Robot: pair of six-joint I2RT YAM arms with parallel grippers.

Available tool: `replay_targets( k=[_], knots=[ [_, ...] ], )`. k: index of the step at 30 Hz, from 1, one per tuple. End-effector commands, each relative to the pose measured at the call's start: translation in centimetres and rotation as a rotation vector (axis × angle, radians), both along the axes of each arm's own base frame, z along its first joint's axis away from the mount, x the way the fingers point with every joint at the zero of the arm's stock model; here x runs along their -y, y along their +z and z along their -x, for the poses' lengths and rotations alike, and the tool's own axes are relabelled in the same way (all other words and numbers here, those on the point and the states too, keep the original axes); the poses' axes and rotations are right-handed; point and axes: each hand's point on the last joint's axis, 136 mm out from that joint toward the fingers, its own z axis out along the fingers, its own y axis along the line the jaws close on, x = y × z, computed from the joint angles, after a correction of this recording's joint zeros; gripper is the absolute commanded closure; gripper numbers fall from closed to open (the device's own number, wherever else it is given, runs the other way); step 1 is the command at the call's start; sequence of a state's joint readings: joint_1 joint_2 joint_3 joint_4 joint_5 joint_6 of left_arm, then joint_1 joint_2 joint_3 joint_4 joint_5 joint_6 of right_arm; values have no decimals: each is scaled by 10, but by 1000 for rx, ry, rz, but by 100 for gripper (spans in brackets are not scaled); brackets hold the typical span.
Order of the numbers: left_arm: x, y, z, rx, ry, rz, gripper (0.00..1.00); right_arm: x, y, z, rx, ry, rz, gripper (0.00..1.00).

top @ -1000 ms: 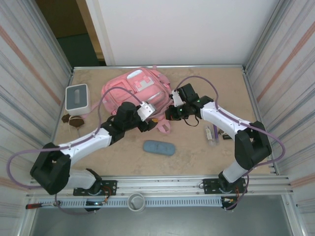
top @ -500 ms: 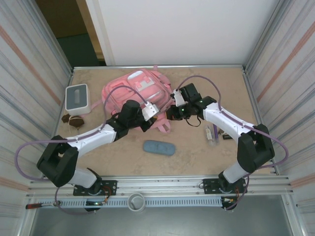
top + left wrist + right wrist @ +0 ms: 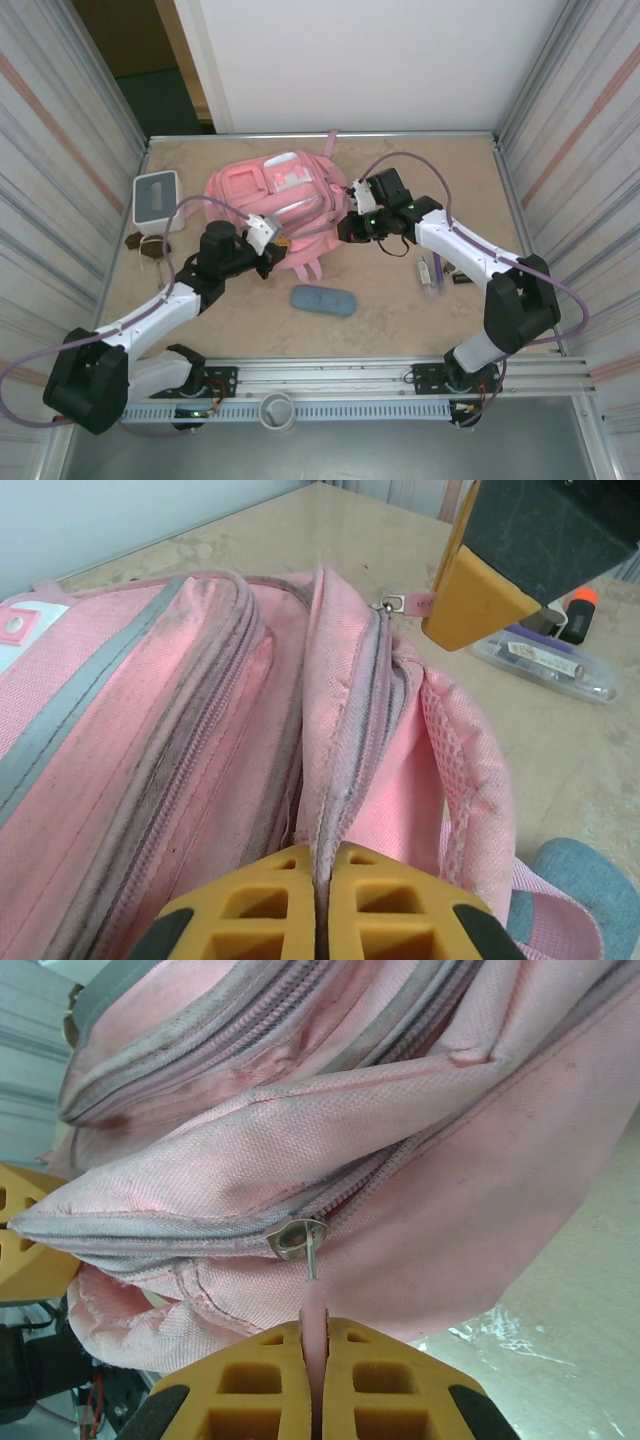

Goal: Pack books, pencil case, and school supplies into a backpack

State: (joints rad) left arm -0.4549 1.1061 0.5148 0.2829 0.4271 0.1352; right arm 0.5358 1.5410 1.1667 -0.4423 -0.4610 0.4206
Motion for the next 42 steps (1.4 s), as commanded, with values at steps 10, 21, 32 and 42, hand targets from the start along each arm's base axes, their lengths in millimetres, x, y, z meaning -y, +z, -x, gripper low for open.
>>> replay_targets(
  k=[10,21,32,42],
  knots=[
    [15,31,-11,54,-12,12,41,-10,25,-3,57,-20,-51,100],
    [61,-4,-13,-18,-126,-150,33,-21,41,7,80,15,-99,100],
    [54,4,-13,26,-113,-142,100,14,6,-8,25,-97,33,100],
    [26,55,4,66,-142,129,100,68,-30,-47,-28,-320,175,100]
  ],
)
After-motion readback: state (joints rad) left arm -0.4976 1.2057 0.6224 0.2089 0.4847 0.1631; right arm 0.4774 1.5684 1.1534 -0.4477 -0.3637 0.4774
